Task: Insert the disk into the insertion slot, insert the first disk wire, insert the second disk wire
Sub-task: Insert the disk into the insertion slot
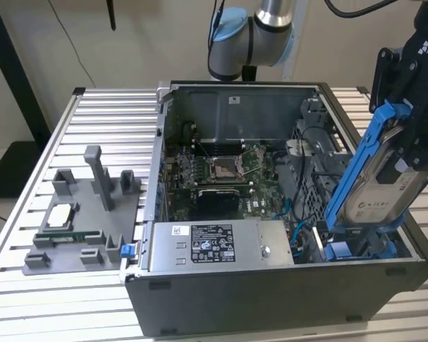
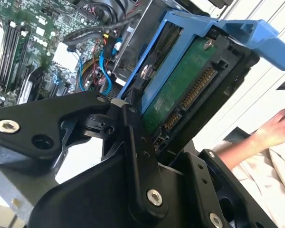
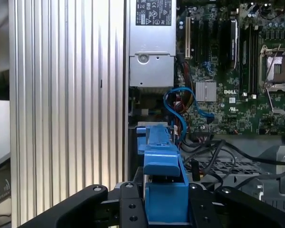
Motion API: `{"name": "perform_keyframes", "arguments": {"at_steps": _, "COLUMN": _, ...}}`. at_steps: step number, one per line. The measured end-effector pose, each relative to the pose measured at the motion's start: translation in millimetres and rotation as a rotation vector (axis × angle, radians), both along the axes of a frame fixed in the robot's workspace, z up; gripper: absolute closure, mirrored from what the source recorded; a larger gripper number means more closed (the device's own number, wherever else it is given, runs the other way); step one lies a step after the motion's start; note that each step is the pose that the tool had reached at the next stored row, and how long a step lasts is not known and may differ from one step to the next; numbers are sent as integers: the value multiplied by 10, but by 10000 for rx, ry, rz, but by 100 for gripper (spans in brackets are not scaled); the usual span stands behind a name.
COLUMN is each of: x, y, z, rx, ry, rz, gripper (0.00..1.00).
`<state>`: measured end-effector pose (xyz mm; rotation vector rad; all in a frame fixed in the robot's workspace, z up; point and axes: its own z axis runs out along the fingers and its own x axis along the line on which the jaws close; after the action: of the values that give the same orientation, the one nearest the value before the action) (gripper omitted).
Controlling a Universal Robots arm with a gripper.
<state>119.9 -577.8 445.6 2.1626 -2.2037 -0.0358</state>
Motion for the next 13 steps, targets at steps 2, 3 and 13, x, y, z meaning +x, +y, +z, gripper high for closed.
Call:
{"name": "perform_keyframes", "arguments": {"at_steps": 2, "x": 8, "y": 0, "z": -27, "rx": -1, "ry": 0, "rz": -1, "gripper": 100}}
{"name": "perform_keyframes", "arguments": {"at_steps": 3, "x": 12, "y": 0, "z": -42, "rx": -2, "ry": 1, "rz": -1, "gripper": 100}}
{"name": "perform_keyframes", "arguments": {"at_steps": 13, "x": 26, "y": 0, "z": -114, "rx": -3, "ry": 0, "rz": -1, "gripper": 100}}
